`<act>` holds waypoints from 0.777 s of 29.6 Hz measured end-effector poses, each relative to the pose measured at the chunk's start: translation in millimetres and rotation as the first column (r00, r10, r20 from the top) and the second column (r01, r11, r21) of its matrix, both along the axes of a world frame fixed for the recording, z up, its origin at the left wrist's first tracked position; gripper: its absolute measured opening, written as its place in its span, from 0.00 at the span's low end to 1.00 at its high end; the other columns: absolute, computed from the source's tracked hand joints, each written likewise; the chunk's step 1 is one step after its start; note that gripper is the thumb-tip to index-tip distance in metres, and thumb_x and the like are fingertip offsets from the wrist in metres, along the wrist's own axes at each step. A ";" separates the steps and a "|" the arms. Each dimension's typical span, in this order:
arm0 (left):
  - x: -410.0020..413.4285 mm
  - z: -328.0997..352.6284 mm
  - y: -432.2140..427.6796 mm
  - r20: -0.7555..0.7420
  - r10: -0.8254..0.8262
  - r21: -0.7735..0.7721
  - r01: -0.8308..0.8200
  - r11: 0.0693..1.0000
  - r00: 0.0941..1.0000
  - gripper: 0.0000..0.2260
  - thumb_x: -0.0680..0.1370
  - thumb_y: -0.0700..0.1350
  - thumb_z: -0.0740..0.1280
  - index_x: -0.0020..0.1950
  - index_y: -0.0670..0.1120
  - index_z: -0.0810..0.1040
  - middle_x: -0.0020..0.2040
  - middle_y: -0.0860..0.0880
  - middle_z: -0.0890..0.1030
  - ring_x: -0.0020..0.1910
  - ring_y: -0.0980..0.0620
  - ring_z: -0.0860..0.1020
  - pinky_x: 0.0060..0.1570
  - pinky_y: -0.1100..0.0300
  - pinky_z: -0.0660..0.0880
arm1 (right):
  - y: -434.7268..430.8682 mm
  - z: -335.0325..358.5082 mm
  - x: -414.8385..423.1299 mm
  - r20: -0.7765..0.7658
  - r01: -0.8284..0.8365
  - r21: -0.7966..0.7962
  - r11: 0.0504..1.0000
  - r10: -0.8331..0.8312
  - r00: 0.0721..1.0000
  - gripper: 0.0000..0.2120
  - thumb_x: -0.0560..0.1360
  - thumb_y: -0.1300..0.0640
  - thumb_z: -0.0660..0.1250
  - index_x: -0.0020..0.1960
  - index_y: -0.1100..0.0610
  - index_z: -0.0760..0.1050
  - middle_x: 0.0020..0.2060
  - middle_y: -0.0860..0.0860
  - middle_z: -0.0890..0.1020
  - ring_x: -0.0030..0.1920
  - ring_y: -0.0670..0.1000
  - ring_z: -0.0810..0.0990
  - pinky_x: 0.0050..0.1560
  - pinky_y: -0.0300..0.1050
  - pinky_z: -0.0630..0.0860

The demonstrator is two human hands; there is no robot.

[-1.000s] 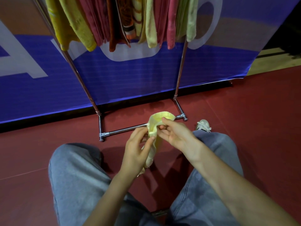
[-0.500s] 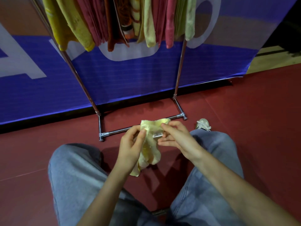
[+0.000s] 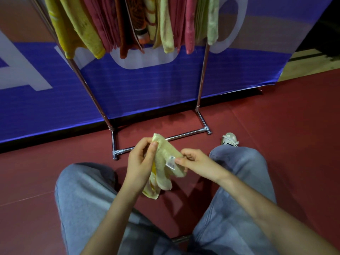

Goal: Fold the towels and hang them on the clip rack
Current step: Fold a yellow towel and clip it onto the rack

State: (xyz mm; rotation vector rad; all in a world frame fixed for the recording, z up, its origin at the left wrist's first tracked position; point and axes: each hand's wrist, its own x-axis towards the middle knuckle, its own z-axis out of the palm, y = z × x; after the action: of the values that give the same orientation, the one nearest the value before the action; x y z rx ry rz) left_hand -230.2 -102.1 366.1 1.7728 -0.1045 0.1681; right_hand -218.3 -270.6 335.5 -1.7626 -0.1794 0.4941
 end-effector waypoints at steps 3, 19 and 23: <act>2.9 6.7 6.5 0.027 0.069 -0.008 -0.068 0.998 0.997 0.07 0.74 0.46 0.59 0.36 0.51 0.73 0.30 0.56 0.74 0.31 0.64 0.69 0.32 0.71 0.66 | -10.6 -9.4 -2.1 0.019 -0.008 -0.072 0.997 0.010 1.000 0.10 0.75 0.61 0.64 0.36 0.61 0.69 0.29 0.51 0.67 0.33 0.44 0.66 0.37 0.36 0.63; 36.9 97.4 37.5 0.385 0.184 0.084 -0.233 0.969 0.904 0.08 0.75 0.50 0.59 0.36 0.57 0.70 0.29 0.63 0.74 0.31 0.65 0.68 0.33 0.66 0.66 | -34.7 156.5 37.1 0.501 0.292 0.311 0.905 -0.417 0.758 0.09 0.72 0.62 0.66 0.36 0.52 0.72 0.25 0.40 0.79 0.30 0.36 0.75 0.36 0.28 0.71; 35.8 144.8 43.4 0.530 0.227 0.011 -0.274 0.962 0.817 0.10 0.77 0.50 0.59 0.36 0.58 0.70 0.29 0.59 0.71 0.32 0.61 0.68 0.32 0.51 0.69 | -31.3 221.1 24.0 0.666 0.214 0.369 0.905 -0.417 0.618 0.06 0.72 0.57 0.67 0.39 0.49 0.73 0.28 0.38 0.80 0.33 0.37 0.77 0.36 0.32 0.73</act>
State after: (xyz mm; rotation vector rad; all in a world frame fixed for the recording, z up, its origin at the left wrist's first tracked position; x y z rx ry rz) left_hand -194.4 -58.7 510.9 1.7801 -0.2750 0.8578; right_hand -194.4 -301.8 556.6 -1.5955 -0.4633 -0.5277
